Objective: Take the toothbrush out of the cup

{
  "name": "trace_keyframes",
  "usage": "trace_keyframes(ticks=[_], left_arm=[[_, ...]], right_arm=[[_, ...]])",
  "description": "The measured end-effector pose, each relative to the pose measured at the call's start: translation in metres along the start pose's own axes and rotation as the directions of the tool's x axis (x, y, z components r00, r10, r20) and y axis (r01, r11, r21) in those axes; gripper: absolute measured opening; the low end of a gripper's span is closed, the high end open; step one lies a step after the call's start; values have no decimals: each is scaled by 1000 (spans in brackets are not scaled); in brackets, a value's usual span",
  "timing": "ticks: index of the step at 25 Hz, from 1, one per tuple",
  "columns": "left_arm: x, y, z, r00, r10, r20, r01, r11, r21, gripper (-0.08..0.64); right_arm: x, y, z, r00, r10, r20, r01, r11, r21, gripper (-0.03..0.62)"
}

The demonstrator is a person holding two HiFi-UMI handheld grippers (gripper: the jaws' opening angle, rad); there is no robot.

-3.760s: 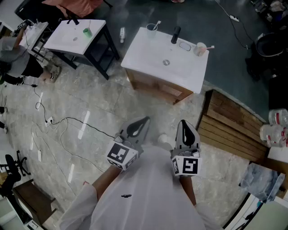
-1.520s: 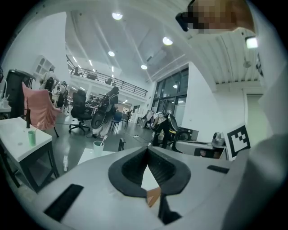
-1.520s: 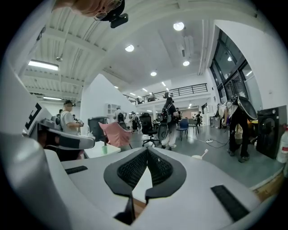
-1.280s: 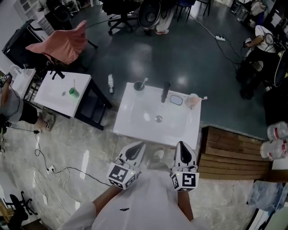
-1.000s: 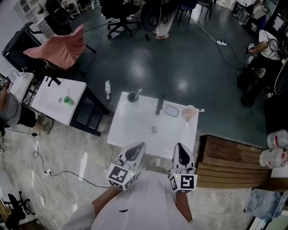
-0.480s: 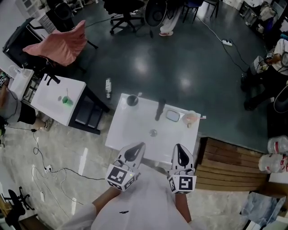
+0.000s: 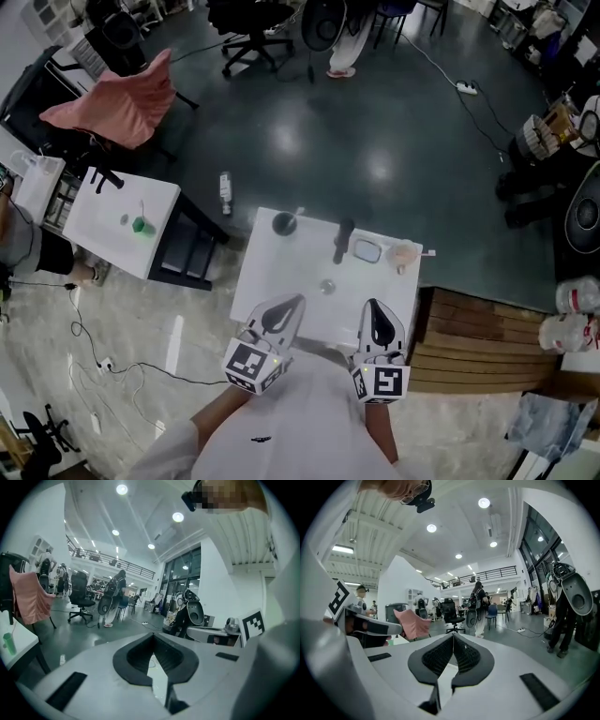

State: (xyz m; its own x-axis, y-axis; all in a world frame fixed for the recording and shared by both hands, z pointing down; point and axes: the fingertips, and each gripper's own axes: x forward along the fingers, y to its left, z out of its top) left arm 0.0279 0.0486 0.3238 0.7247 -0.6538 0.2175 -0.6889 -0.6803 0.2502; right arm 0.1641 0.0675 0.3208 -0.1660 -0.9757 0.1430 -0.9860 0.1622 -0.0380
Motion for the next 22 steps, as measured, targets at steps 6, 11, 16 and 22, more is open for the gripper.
trace_keyframes(ticks=[6, 11, 16, 22], left_arm=[[-8, 32, 9, 1000, 7, 18, -7, 1000, 13, 3], [-13, 61, 0, 1000, 7, 10, -7, 1000, 2, 3], [-13, 83, 2, 1000, -12, -1, 12, 1000, 9, 3], [-6, 110, -1, 1000, -18, -19, 18, 1000, 11, 3]], right_arm=[[24, 27, -1, 1000, 28, -3, -28, 1000, -4, 2], [50, 57, -11, 999, 53, -3, -53, 998, -23, 2], [77, 75, -16, 998, 54, -11, -55, 998, -14, 2], [112, 83, -28, 998, 44, -42, -44, 999, 10, 2]])
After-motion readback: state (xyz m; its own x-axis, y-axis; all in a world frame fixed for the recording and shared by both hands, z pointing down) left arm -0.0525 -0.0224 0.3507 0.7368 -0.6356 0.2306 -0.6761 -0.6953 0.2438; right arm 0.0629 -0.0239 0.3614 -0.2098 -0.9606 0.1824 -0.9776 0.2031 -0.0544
